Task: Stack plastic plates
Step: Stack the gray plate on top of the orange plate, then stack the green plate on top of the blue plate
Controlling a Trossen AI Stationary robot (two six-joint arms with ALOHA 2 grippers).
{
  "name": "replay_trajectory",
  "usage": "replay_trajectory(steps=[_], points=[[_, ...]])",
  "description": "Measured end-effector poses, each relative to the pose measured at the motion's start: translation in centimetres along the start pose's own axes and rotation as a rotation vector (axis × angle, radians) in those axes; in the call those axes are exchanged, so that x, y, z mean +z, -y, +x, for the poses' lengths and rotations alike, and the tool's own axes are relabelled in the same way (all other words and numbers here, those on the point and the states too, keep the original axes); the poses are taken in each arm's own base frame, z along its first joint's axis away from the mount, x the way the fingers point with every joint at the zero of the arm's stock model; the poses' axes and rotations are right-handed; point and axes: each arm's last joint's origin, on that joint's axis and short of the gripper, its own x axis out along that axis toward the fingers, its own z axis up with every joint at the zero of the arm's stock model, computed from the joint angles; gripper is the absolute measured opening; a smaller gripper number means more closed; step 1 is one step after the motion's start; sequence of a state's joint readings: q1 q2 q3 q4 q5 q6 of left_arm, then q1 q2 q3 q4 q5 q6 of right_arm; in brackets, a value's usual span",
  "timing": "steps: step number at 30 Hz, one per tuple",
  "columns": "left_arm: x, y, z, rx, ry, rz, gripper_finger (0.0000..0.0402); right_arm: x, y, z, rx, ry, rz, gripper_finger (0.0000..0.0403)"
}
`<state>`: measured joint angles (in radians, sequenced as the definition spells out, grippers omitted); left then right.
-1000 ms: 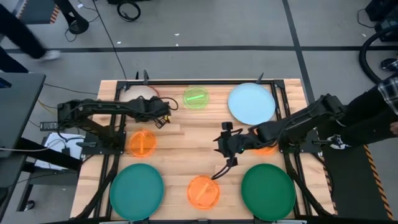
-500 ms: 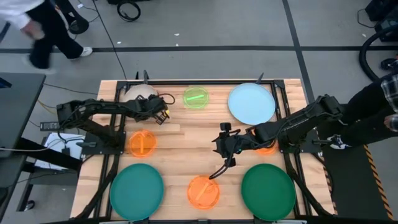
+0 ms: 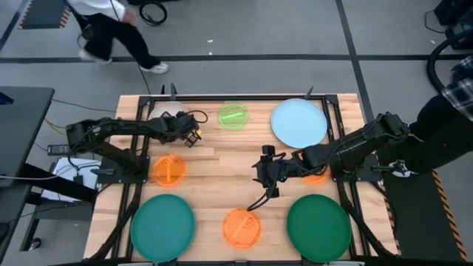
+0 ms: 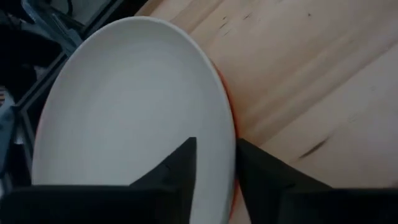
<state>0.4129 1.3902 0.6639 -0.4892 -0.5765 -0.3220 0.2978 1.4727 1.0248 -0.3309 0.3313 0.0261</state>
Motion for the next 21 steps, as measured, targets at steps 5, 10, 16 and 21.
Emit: replay_trajectory(steps=[5, 10, 16, 21], points=[[1.7, -0.1, -4.2, -0.093, 0.019, 0.041, 0.0173, 0.0, 0.0, 0.0, -0.002, -0.001, 0.027, 0.0228], [2.1, 1.5, -9.9, -0.337, 0.104, 0.104, 0.0182, -0.1, 0.0, 0.0, -0.012, -0.008, 0.047, 0.0224], [0.0, 4.7, -16.6, -0.593, 0.208, 0.172, 0.0177, -0.1, -0.7, -0.2, 0.002, -0.001, 0.093, 0.0222], [-3.6, 7.8, -21.4, -0.808, 0.229, 0.194, 0.0177, -0.1, -2.9, -1.1, 0.043, 0.019, 0.137, 0.0222]])
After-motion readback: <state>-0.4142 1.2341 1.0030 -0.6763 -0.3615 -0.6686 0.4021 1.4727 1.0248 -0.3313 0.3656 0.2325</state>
